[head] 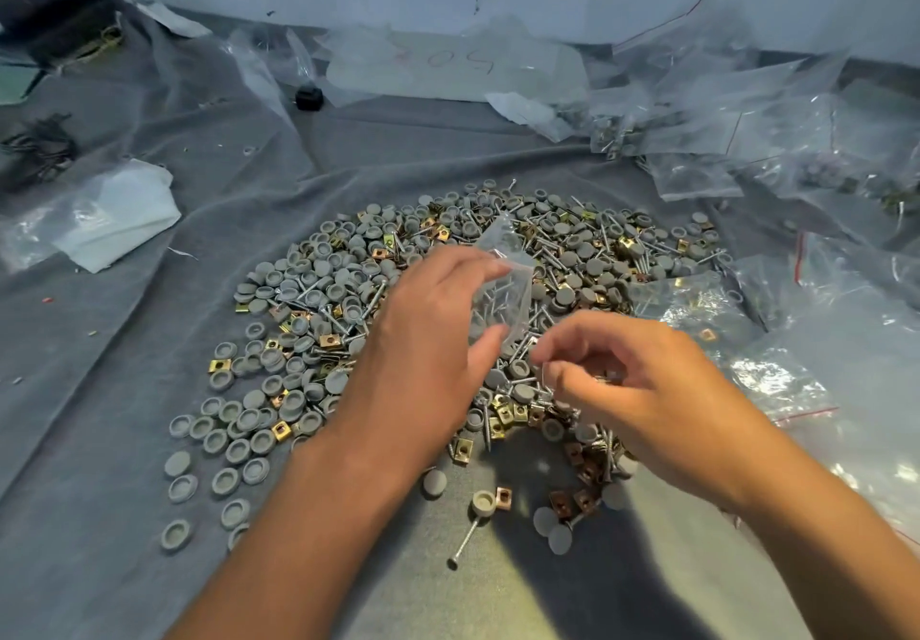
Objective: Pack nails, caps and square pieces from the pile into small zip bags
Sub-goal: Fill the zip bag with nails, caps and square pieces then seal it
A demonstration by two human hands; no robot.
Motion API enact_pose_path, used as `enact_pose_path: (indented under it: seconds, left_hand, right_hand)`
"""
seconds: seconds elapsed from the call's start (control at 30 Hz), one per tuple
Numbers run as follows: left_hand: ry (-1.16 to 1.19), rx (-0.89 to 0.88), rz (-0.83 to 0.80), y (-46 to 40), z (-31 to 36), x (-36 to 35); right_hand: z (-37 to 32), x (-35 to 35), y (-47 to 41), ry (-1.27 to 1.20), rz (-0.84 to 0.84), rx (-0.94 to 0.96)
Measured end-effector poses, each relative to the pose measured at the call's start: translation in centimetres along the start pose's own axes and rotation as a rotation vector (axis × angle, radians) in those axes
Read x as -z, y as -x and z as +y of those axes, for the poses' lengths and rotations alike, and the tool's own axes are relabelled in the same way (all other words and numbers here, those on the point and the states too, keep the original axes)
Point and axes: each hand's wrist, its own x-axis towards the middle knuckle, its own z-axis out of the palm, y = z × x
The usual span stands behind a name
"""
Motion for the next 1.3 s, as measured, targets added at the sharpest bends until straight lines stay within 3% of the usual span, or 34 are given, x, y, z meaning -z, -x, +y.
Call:
enact_pose_path:
  seconds: [0.1, 0.2, 0.4, 0.57, 0.8, 0.93, 1.0, 1.1, 1.17, 1.3]
  left_hand:
    - [0.008, -0.007, -0.011, 0.0, 0.1, -0.1]
    - [0.035, -0.008, -0.013, 0.1, 0.2, 0.0]
    - [0.107, -0.019, -0.003, 0.1, 0.7, 0.1]
    - [0.127, -0.027, 0.000, 0.2, 0.9, 0.3]
    - [0.096, -0.020, -0.012, 0.2, 0.9, 0.3]
    - [0.013, -0.002, 0.026, 0.2, 0.8, 0.5]
    - [-0.033, 0.008, 0.063, 0.2, 0.8, 0.6]
    - [-0.100, -0.006, 0.060, 0.2, 0.8, 0.5]
    - [-0.128, -0.016, 0.038, 0.3, 0.6, 0.4]
    - [-0.126, 0.006, 0.020, 0.3, 0.2, 0.3]
  right_hand:
    - [0.0, 0.0, -0.8, -0.311, 0.076, 0.053]
    - [-0.2, -0.3, -1.1, -0.428, 0.163, 0.116]
    - [-0.7, -1.2, -1.0, -0.219, 0.337, 0.292]
    - [-0.6, -1.7, -1.0, 0.266, 0.527, 0.423]
    - [-0.3, -1.8, -1.1, 0.409, 0.553, 0.438]
    - [-0.5, -0.2, -0.5, 0.322, 0.410, 0.295]
    - [-0.3, 0.7, 0.0, 0.365, 0.138, 0.070]
    - [-0.2, 0.2, 1.1, 0.647, -0.216, -0.066]
    - [-0.6, -0.5, 1.6, 0.796, -0.288, -0.081]
    - [-1.2, -1.4, 1.9, 0.948, -0.273, -0.045]
